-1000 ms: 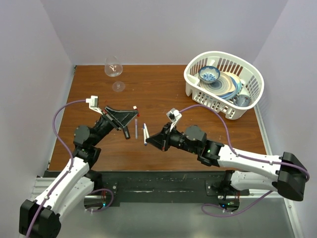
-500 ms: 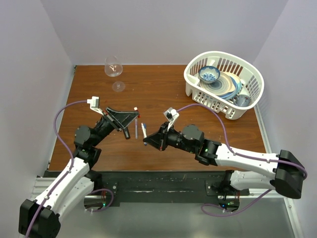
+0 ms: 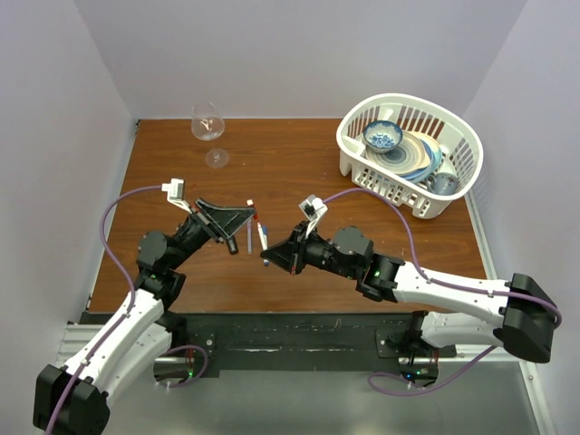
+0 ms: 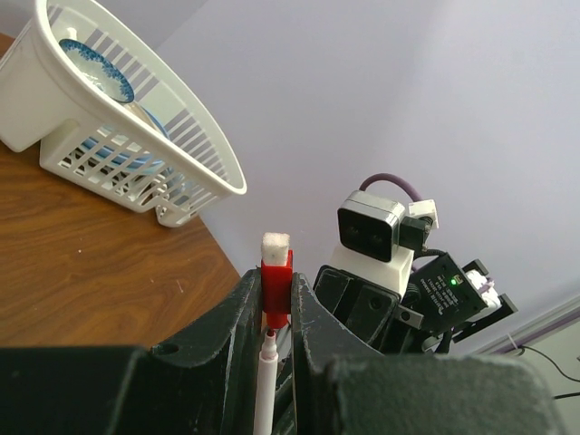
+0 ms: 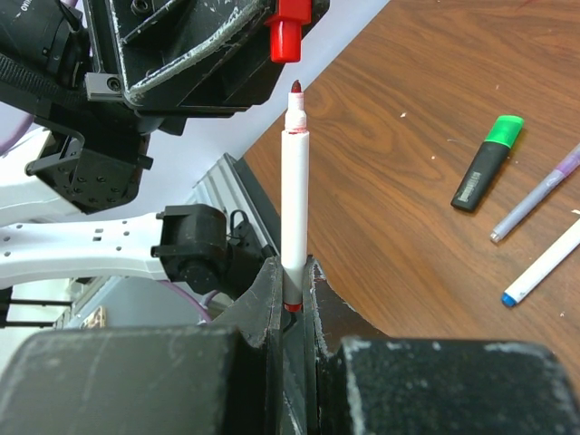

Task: Insert the pens into the pen caps

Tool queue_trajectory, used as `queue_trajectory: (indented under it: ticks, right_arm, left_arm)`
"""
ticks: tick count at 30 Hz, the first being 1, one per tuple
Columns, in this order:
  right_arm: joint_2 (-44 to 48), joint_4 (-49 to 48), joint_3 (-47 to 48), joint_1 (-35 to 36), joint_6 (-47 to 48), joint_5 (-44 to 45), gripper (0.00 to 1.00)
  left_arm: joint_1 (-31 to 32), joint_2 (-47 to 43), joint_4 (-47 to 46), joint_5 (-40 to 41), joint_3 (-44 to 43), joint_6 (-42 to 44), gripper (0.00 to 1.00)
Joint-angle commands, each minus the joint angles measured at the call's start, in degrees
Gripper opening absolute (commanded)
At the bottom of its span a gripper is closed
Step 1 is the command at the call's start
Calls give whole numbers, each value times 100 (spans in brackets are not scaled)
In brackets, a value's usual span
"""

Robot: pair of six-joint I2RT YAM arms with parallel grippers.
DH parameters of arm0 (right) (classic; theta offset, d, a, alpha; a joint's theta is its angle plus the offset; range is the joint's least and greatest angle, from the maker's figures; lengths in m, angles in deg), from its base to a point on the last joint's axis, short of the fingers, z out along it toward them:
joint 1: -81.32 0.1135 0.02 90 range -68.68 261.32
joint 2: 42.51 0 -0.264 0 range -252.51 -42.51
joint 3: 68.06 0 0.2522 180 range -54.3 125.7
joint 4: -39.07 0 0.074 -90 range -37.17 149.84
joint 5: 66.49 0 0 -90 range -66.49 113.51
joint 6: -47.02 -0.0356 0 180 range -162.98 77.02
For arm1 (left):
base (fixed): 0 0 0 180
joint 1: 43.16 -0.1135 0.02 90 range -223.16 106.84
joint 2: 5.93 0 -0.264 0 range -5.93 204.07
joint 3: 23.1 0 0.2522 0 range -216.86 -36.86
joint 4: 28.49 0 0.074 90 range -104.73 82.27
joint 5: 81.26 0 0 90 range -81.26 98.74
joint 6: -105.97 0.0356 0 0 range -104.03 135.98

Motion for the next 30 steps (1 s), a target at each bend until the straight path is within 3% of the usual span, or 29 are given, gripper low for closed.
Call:
queue_trajectory:
  ticks: [1,30]
  right_arm:
    - [-27,-303,259,28,-51,-7,0]
    - [34,-286,277,45,-60,37,0]
  left_arm:
    - [49,-70,-147,-51,32,178,0]
    - [155,-123,29,-51,76,380,0]
